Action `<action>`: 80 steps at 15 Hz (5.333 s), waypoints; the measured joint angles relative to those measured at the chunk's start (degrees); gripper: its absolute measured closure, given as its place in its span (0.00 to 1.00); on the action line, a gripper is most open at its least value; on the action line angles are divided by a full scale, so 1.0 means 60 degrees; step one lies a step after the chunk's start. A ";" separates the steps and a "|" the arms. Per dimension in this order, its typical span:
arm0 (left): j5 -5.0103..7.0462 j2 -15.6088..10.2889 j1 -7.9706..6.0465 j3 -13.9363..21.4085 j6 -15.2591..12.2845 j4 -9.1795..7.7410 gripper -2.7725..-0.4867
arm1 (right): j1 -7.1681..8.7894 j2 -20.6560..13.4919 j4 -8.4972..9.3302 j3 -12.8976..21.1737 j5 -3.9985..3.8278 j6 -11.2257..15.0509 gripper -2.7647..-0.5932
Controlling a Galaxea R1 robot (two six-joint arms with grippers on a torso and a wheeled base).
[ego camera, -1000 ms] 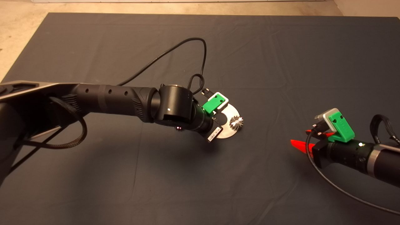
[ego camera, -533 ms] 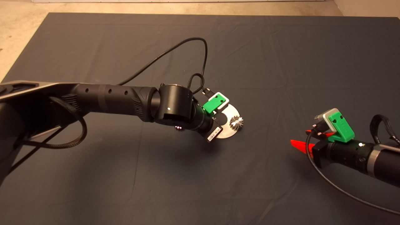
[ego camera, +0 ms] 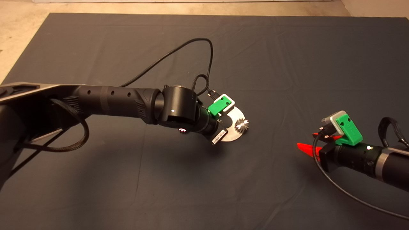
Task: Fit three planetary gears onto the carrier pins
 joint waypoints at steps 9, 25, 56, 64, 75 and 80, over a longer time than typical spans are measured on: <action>-0.0046 -0.0026 -0.0083 -0.0073 0.0225 -0.0165 0.90 | 0.0000 0.0008 0.0000 0.0000 0.0000 0.0000 0.59; 0.0038 -0.0260 -0.0142 -0.0073 0.0694 -0.0412 0.90 | 0.0000 0.0030 0.0000 0.0000 0.0000 0.0000 0.59; 0.0012 -0.0256 -0.0134 -0.0565 0.1612 -0.1478 0.90 | 0.0000 0.0035 0.0000 0.0000 0.0003 0.0098 0.59; 0.0022 -0.0260 -0.0185 -0.0646 0.1749 -0.1694 0.90 | 0.0000 0.0053 0.0000 0.0000 0.0008 0.0098 0.59; 0.0022 -0.0260 -0.0189 -0.0646 0.1745 -0.1699 0.85 | 0.0000 0.0051 0.0000 0.0000 0.0008 0.0098 0.59; 0.0097 -0.0260 -0.0185 -0.0646 0.1740 -0.1777 0.77 | 0.0000 0.0053 0.0000 0.0000 0.0006 0.0098 0.59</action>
